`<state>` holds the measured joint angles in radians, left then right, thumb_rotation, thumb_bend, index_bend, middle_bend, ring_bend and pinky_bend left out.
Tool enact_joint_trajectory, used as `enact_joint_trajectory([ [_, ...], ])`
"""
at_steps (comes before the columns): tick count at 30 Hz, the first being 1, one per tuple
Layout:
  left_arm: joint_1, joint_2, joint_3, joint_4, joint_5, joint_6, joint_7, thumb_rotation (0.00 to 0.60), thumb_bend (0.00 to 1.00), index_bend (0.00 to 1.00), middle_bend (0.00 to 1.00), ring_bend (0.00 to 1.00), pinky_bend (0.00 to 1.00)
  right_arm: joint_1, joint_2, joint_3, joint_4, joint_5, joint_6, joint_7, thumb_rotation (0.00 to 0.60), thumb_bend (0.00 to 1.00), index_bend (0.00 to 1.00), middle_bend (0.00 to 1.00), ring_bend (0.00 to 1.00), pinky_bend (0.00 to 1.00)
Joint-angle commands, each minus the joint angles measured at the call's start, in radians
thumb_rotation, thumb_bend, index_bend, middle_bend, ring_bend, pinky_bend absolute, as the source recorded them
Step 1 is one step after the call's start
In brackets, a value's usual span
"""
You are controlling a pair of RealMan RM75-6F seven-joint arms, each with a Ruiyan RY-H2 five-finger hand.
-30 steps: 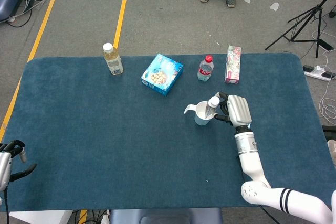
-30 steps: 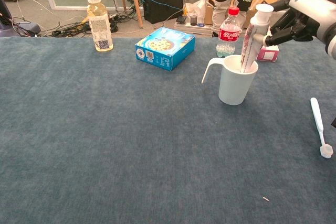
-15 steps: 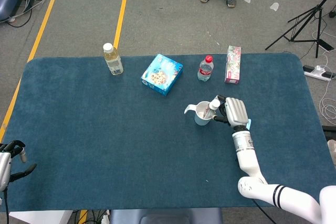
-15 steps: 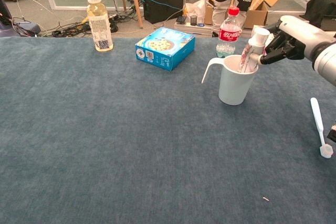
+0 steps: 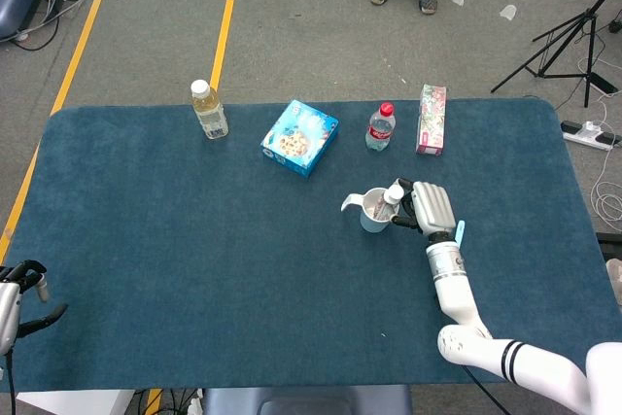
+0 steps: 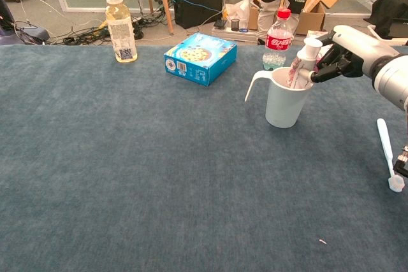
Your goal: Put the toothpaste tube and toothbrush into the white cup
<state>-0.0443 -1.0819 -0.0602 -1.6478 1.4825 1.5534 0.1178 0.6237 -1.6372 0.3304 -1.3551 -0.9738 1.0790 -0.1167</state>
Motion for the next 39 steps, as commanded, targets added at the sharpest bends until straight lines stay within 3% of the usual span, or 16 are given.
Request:
enact_joint_trajectory([
  [1,0.000,0.000,0.000,0.000,0.000,0.000,0.000,0.600,0.00,0.68,0.41,0.46,0.35,0.001,0.001,0.000,-0.001,0.002,-0.006,0.000,0.600,0.28,0.55,1.00,1.00,1.00],
  [10,0.001,0.001,-0.001,0.000,0.000,0.001,-0.003,0.600,0.00,0.68,0.41,0.46,0.35,-0.001,0.007,0.001,-0.014,-0.011,-0.009,0.012,0.600,0.18,0.45,1.00,1.00,1.00],
  [29,-0.002,-0.004,0.000,0.002,-0.003,-0.007,0.007,0.600,0.00,0.68,0.41,0.46,0.35,-0.037,0.073,-0.002,-0.109,-0.050,0.046,0.008,0.600,0.18,0.43,1.00,1.00,1.00],
  [33,-0.002,-0.003,0.000,0.004,-0.007,-0.008,0.005,0.600,0.00,0.68,0.41,0.46,0.35,-0.069,0.126,-0.013,-0.177,-0.098,0.099,0.004,0.600,0.18,0.43,1.00,1.00,1.00],
  [39,-0.002,-0.004,0.000,0.002,-0.005,-0.007,0.010,0.600,0.00,0.68,0.41,0.46,0.35,-0.152,0.303,-0.067,-0.366,-0.214,0.173,-0.009,0.600,0.18,0.43,1.00,1.00,1.00],
])
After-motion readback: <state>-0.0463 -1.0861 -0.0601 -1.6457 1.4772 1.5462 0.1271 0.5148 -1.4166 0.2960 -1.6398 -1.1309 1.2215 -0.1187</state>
